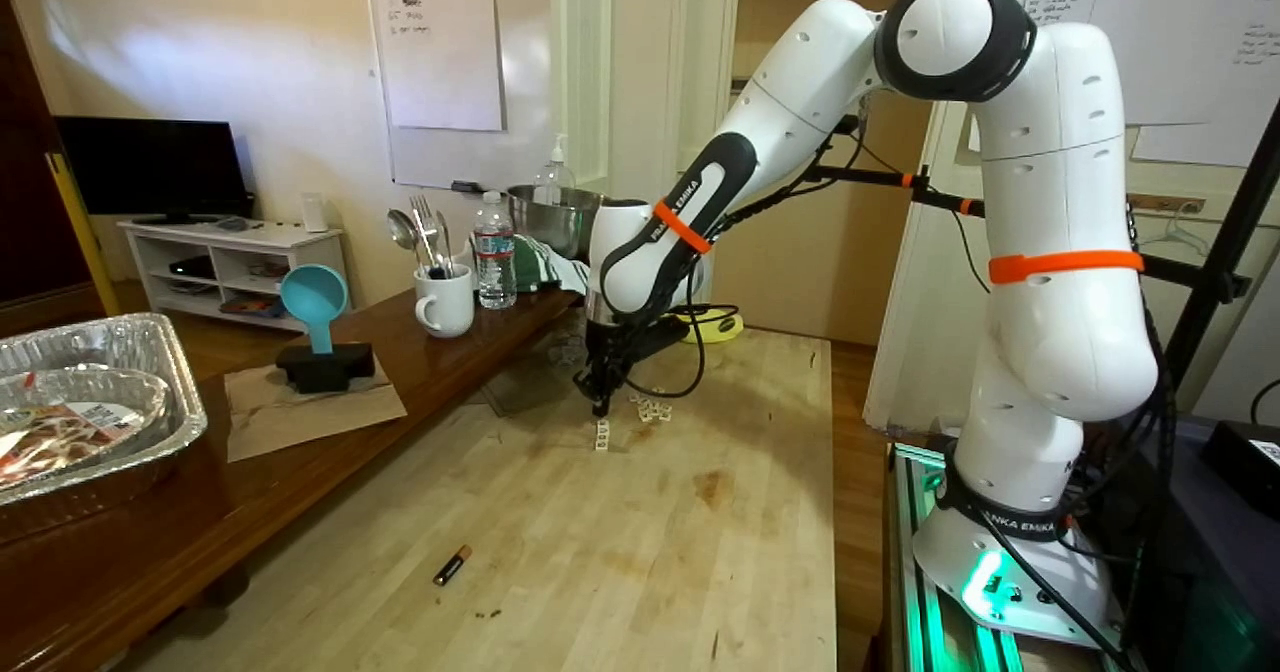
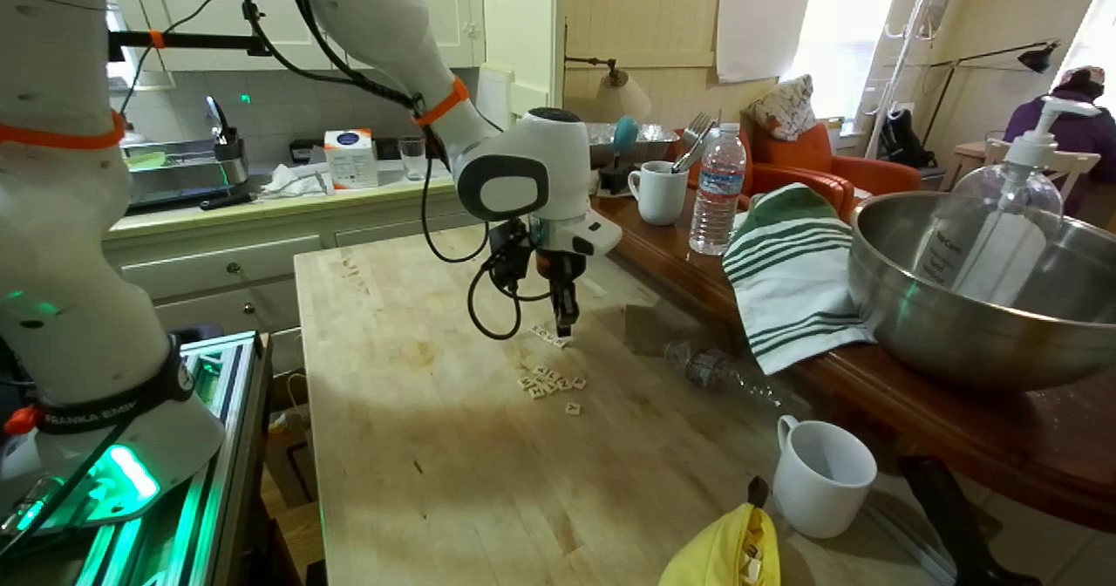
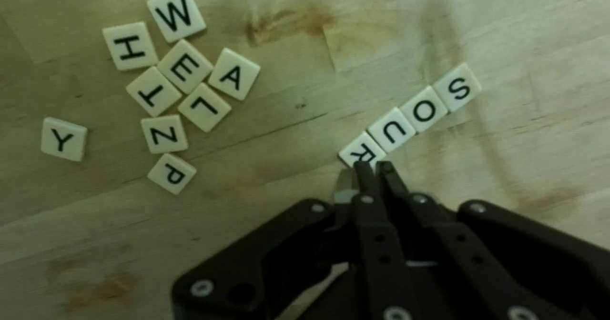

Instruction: Move the letter pieces on the table

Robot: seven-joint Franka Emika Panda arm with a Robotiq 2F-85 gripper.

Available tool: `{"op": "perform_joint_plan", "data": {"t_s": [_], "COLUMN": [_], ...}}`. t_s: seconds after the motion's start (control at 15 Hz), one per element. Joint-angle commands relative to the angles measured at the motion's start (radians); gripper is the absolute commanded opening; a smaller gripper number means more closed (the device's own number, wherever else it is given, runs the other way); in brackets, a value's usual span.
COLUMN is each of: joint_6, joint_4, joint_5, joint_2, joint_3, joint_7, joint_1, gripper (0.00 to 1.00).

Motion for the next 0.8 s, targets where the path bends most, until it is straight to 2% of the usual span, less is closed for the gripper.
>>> {"op": "perform_joint_plan", "data": {"t_s": [0.0, 0.27, 0.53, 0.73], "joint_6": [-0.004, -0.036, -0.063, -0.061], "joint_4": [-0.051, -0.07, -0.094, -0.107], "joint_5": [0.055, 0.106, 0.1, 0.091], "joint_2": [-0.063, -0.098, -0.126, -0.138], "joint_3": [0.061, 0.108, 0.117, 0.11], "joint_7": [-0.176, -0.378, -0.547, -0.612], "joint_1": [-0.042, -0.071, -0.081, -0.079], "gripper": [0.4, 0.69, 0.99, 1.0]}}
